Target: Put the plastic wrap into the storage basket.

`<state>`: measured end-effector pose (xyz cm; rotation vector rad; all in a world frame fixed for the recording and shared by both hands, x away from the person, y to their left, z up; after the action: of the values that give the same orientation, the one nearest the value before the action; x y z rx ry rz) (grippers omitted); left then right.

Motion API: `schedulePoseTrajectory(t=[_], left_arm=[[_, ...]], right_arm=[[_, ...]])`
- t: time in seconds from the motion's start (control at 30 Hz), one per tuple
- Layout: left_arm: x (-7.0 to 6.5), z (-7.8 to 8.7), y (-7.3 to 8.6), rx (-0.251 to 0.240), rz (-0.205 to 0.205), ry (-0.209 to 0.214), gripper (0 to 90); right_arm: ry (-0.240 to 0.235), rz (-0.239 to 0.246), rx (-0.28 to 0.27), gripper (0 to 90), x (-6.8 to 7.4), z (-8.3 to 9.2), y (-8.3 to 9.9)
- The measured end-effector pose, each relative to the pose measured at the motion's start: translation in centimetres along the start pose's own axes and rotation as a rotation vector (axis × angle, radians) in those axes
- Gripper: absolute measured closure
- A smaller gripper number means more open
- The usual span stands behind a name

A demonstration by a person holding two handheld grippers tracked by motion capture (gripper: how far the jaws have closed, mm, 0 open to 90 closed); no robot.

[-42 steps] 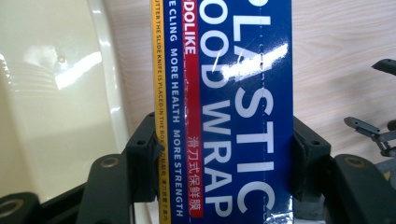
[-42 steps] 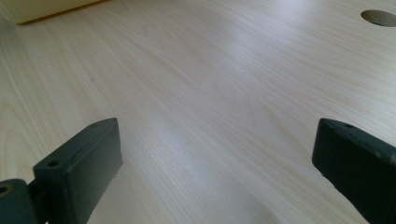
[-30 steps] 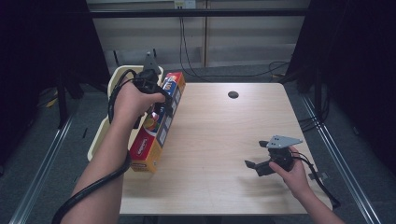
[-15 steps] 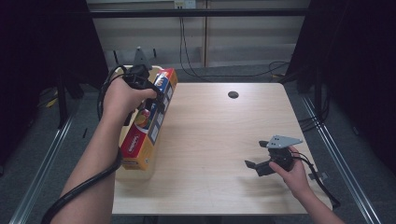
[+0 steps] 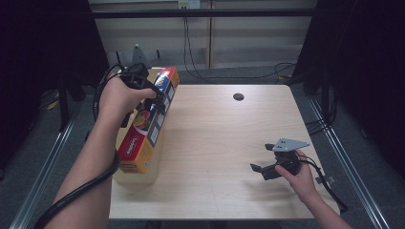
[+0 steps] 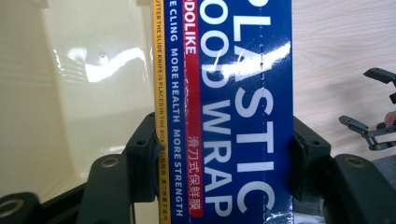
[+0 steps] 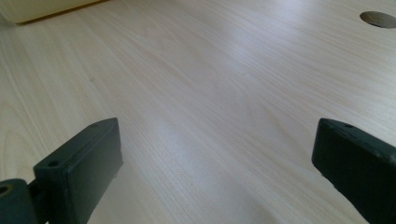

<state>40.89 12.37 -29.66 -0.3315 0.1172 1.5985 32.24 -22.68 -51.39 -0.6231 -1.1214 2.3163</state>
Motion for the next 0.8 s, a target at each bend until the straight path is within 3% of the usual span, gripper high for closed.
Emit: schedulePoseTrajectory(t=[0.37, 0.8], left_arm=[[0.0, 1.4, -0.3, -0.028, 0.008, -0.008, 40.7], [1.7, 2.5, -0.2, -0.041, 0.038, -0.031, 40.7]], right_arm=[[-0.002, 0.000, 0.000, 1.5, 0.0, 0.0, 0.0], [0.005, 0.001, -0.001, 1.5, -0.1, 0.1, 0.0]])
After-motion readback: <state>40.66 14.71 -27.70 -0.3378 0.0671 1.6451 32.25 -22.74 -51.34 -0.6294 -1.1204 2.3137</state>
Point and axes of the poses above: each handheld gripper's, and its own axes: z roughly backward along the jaws, y roughly out of its underside, x roughly to its left, the point moved 7 cm from there along -z, roughly forward along the jaws, and after that the axes turned 15 degrees about z, right-handed, at the moved point
